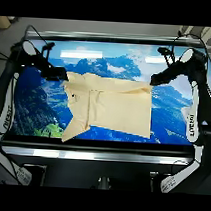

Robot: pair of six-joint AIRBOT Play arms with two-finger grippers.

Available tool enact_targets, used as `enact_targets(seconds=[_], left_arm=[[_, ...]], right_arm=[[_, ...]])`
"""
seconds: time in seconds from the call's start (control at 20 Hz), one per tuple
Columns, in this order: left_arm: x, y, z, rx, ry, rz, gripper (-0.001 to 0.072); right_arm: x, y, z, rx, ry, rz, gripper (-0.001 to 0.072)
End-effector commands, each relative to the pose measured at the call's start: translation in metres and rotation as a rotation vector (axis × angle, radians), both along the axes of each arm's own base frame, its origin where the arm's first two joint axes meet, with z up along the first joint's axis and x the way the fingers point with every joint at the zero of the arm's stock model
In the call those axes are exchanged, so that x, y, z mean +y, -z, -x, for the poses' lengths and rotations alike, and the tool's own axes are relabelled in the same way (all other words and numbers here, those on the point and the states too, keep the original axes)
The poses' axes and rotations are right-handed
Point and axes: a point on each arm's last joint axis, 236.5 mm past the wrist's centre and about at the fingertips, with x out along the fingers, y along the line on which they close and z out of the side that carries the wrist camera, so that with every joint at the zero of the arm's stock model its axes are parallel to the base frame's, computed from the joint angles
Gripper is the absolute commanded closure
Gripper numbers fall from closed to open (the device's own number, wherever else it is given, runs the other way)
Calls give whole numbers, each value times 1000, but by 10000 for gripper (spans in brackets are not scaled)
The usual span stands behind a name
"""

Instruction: Fold the shirts.

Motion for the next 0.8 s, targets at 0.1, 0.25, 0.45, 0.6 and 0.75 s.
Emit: enact_targets(seconds=[0.1,0.25,0.45,0.6,0.75], left_arm=[[2,11,52,225,58,-10,154],[-8,31,82,306,66,-2,306],[-29,74,122,367,27,72,218],[-29,99,134,372,17,74,218],[-37,108,124,323,-20,103,219]], right_arm=[[-56,-7,57,157,-95,7,262],[-68,21,109,381,-29,-54,325],[-39,63,150,449,-47,-98,322],[-29,73,164,450,-67,-96,322],[-32,77,171,472,-69,-83,320]])
